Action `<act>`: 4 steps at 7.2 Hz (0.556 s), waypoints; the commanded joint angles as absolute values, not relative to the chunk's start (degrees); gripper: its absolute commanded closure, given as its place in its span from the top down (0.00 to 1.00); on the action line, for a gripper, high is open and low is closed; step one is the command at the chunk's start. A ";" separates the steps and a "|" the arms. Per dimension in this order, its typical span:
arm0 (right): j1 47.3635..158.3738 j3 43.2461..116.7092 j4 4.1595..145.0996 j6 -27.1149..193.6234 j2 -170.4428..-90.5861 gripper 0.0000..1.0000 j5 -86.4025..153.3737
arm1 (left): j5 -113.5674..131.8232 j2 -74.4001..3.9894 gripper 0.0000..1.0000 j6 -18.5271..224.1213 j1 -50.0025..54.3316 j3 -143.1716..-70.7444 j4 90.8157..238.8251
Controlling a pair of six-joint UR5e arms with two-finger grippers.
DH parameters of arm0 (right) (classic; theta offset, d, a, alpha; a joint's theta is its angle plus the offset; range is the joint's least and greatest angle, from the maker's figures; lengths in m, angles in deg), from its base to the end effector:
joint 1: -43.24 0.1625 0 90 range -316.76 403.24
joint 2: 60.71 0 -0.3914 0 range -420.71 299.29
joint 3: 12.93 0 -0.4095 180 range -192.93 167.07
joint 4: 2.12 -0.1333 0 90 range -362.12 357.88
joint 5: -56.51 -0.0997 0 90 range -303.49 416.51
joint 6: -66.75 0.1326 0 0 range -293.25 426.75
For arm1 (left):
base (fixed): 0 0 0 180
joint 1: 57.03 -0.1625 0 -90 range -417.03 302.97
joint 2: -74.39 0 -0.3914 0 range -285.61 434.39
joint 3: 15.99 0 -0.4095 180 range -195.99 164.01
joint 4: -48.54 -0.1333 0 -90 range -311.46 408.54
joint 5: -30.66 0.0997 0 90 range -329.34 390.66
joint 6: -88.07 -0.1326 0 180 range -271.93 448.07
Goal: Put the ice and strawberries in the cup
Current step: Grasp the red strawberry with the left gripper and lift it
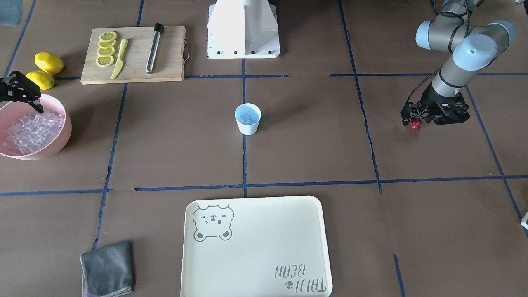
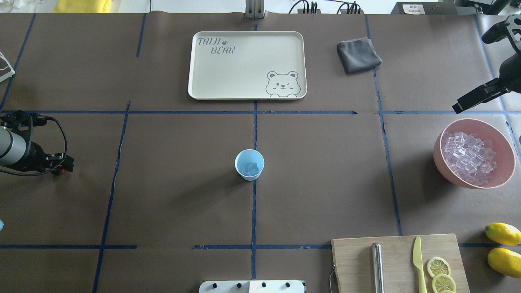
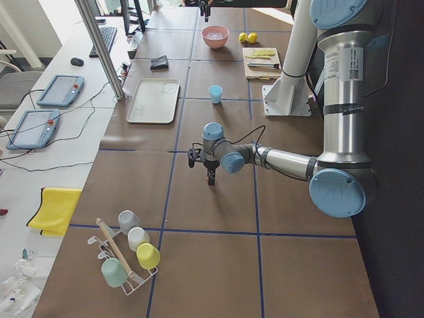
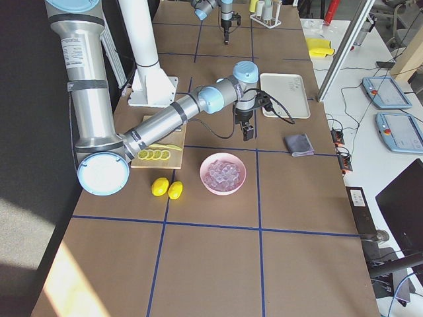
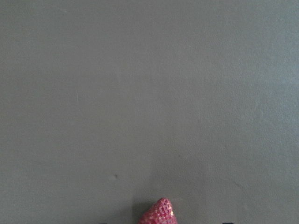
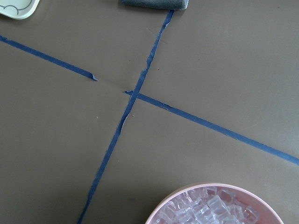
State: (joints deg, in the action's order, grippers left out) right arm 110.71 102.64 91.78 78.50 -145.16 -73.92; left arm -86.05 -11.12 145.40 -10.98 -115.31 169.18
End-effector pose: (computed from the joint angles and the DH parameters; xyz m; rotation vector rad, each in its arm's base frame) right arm -0.1568 -0.5014 0.3846 0.2318 -0.7987 -0.3448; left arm 0.3129 -0.4308 0.5568 0.0366 0.7554 -0.0780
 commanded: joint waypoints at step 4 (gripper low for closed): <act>117.75 102.56 97.98 65.73 -146.58 1.00 -73.92 | -87.89 -9.82 0.04 145.11 -10.45 -118.97 168.43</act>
